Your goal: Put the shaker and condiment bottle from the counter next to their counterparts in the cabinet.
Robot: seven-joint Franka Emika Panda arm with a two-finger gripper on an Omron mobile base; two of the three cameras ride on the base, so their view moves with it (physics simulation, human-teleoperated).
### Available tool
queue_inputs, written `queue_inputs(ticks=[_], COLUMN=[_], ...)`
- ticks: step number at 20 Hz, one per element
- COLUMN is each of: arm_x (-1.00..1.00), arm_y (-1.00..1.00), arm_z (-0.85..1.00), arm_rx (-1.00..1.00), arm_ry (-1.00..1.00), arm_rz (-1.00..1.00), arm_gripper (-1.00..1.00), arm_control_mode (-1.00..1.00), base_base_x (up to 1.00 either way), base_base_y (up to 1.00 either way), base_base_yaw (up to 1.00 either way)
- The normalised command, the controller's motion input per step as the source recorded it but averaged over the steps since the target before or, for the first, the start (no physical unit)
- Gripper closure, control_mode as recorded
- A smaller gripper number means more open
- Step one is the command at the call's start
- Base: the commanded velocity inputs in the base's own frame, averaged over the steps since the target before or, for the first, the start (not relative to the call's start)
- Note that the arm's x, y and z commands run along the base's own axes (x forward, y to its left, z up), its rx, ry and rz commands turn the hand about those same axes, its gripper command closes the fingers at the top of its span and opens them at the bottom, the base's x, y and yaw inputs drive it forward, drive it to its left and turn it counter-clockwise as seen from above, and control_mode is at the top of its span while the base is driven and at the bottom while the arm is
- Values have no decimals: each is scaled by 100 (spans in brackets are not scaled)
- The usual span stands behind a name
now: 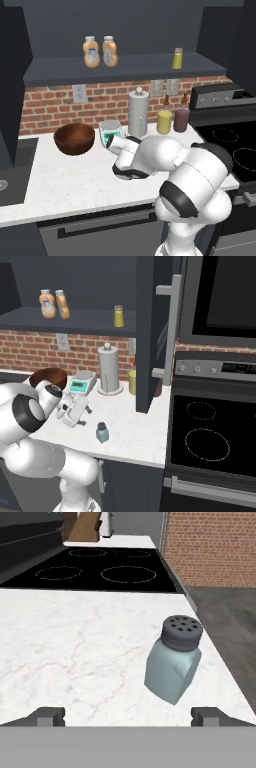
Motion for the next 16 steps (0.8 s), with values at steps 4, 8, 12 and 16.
queue_inputs(ticks=[4,8,12,16], arm_x=[-15,-4,0,-17], arm_y=[-14,-14,-6,-29], arm_z=[0,0,-1,-15], arm_rx=[0,0,0,0], arm_ry=[5,1,0,0], arm_rz=[-16,-3,0,0], arm_gripper=[-100,-100,-100,-100], arm_control_mode=[-100,-100,-100,-100], base_base_x=[0,0,0,0], base_base_y=[0,0,0,0], base_base_yaw=[0,0,0,0])
